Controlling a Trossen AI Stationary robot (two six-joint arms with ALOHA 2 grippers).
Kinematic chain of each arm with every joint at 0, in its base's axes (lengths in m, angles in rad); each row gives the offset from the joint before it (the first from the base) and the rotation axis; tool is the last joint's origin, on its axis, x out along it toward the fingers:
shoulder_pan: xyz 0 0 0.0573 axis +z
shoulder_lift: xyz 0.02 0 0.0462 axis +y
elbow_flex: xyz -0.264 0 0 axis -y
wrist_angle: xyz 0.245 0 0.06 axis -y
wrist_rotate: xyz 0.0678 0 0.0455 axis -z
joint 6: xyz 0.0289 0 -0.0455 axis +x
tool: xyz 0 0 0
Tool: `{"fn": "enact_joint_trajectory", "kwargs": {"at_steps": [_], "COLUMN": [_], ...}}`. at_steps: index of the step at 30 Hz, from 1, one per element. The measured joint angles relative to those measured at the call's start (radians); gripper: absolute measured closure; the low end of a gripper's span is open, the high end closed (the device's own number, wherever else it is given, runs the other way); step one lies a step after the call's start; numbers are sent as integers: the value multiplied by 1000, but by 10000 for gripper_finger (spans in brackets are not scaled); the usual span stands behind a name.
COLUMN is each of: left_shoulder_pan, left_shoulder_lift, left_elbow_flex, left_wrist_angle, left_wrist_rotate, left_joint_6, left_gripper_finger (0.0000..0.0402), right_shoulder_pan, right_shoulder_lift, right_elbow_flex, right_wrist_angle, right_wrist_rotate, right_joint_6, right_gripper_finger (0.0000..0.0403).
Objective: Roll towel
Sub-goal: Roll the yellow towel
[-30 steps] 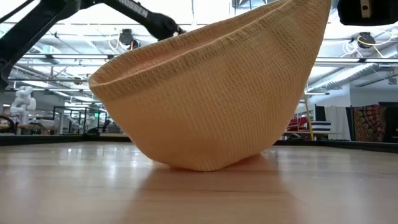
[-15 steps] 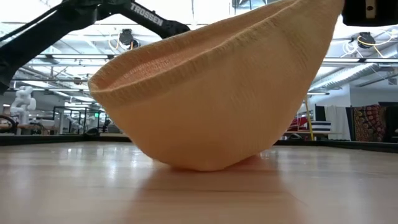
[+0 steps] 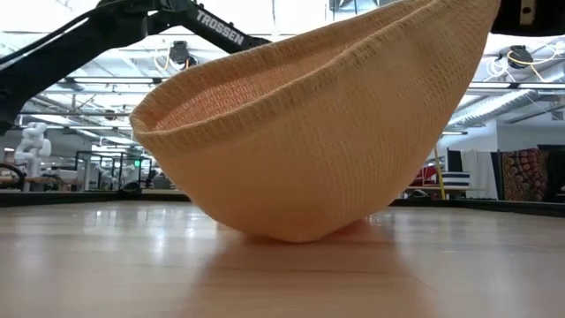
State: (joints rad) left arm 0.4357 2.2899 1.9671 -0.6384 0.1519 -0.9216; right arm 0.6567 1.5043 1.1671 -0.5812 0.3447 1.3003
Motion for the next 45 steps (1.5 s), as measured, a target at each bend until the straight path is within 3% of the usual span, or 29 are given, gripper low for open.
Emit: {"fn": "enact_joint_trajectory", "kwargs": {"at_steps": [6, 10, 17, 23, 29, 35, 40, 45], "left_shoulder_pan": [-18, -36, -38, -49, -85, -82, -121, -184], "left_shoulder_lift": [38, 46, 49, 38, -23, -27, -18, -6], "left_elbow_flex": [0, 0, 0, 0, 102, 143, 141, 141], "left_wrist_angle": [61, 71, 69, 20, -225, -363, -368, -242], "left_wrist_rotate": [-2, -51, -104, -7, 53, 371, 367, 326], "left_joint_6": [-15, -40, -43, 18, 269, 861, 1249, 1451], "left_gripper_finger": [121, 104, 114, 153, 183, 187, 187, 188], "right_shoulder_pan": [1, 8, 33, 42, 42, 42, 42, 42], "right_shoulder_lift": [0, 0, 0, 0, 0, 0, 0, 0], "right_elbow_flex": [0, 0, 0, 0, 0, 0, 0, 0], "right_wrist_angle": [3, 3, 3, 3, 7, 3, 3, 11], "right_wrist_rotate": [-1, -3, -4, -3, -3, -3, -4, -5], "right_joint_6": [-21, -29, -9, -3, -3, -26, -38, -38], "right_gripper_finger": [403, 403, 403, 403, 403, 403, 403, 403]}}
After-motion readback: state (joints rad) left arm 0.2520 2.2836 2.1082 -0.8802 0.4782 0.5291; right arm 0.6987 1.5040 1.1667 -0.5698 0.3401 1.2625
